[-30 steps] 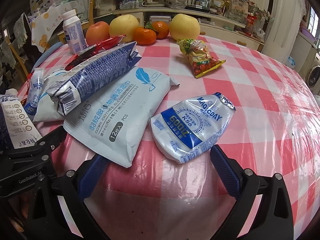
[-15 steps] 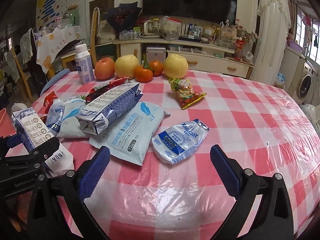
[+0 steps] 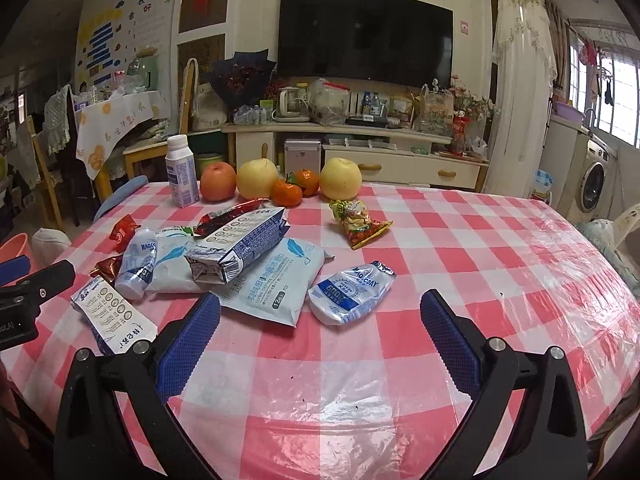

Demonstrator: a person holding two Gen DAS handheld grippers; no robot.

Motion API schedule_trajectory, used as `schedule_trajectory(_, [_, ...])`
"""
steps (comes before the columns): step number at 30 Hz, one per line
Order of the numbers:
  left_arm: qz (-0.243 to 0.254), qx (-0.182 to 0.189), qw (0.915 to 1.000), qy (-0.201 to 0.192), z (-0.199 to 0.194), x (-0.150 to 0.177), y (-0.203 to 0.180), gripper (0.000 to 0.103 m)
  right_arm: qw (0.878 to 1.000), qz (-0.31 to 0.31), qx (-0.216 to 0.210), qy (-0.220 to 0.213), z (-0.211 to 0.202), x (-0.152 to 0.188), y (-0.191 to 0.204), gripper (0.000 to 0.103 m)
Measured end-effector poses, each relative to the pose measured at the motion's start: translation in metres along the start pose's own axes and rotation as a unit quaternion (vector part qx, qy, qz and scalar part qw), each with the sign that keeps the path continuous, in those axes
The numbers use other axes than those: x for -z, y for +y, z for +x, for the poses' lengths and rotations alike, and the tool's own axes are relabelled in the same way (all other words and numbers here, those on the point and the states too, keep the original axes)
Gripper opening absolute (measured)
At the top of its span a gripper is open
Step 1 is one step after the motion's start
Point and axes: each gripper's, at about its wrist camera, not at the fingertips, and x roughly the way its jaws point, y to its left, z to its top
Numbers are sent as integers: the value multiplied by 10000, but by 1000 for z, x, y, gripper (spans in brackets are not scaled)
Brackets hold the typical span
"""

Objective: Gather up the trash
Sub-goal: 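Approach the white-and-blue milk carton with the left tool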

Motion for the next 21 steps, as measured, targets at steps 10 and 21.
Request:
schedule_trajectory(10, [-52,69,9998,-182,-31,9,15,99,9991,-38,160,-384,-32,10,2,99])
schedule_trajectory(21, [-164,123,9992,-338,-48,12,25,99,9979,-21,198,-611,-48,12,5,99])
